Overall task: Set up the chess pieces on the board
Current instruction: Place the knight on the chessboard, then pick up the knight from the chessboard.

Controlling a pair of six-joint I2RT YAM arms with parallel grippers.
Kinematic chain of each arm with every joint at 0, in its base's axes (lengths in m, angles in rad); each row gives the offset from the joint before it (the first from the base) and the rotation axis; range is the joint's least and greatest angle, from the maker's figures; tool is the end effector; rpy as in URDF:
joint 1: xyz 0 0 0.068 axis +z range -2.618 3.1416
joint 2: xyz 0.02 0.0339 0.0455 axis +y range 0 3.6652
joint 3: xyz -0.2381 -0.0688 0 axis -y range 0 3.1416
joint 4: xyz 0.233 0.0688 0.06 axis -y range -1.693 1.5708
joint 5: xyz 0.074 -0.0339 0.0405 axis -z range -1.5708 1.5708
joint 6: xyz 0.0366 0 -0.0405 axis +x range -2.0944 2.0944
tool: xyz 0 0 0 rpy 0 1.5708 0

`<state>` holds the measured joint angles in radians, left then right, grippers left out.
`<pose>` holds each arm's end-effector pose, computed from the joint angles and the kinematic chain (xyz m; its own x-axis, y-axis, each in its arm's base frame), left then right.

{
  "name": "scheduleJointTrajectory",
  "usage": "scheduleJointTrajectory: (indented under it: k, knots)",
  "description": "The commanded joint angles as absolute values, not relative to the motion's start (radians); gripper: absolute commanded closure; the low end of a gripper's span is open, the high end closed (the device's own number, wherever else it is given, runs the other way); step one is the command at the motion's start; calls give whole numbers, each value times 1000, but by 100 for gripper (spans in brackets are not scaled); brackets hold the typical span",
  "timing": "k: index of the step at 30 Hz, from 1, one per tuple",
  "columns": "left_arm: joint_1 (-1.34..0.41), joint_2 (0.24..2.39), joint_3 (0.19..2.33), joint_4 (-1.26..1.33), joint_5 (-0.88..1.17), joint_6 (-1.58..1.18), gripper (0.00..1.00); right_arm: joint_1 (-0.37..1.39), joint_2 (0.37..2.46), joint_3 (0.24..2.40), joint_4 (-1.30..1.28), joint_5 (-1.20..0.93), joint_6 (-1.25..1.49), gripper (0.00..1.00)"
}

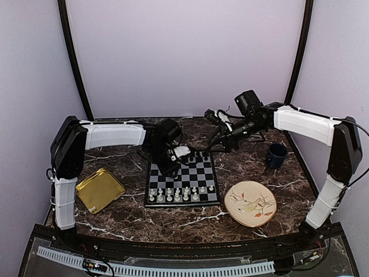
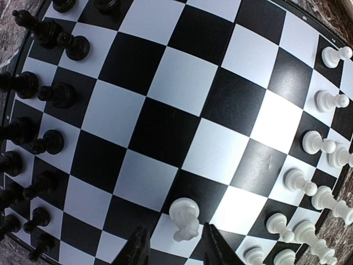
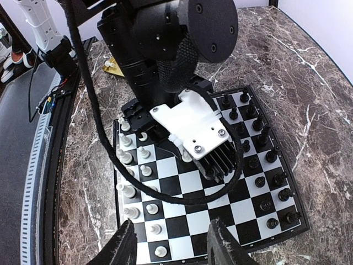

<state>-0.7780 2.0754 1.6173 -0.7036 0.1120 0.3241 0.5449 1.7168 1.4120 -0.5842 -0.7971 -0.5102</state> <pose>0.2924 -0.2939 0.1714 -0.3873 0.8259 -0.4097 0.8993 0.4364 0.0295 0.2923 0.2078 0.2591 -0.2143 -0.5289 -0.8212 -0.9768 0.1210 0.1769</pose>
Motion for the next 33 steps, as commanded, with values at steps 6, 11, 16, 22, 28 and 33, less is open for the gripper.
scheduleJointTrajectory:
  k: [6, 11, 16, 22, 28, 33]
  knots:
    - [-666, 1738, 1538, -525, 192, 45, 2, 541, 1771, 1505, -619, -725, -492, 56]
    - [-507, 1550, 1447, -390, 287, -166, 1, 543, 1821, 1542, -629, -714, -470, 57]
    - [-504, 1361, 1356, -298, 13, -306, 1, 561, 1922, 1627, -706, -686, -484, 59]
    - [-503, 1293, 1555, -538, -333, -574, 1, 575, 1984, 1685, -735, -695, -455, 60]
    - [-504, 1202, 1562, -517, -321, -688, 1, 613, 2023, 1709, -779, -652, -470, 60]
    - [-504, 1176, 1521, -426, -292, -648, 1, 652, 2068, 1764, -804, -611, -482, 60]
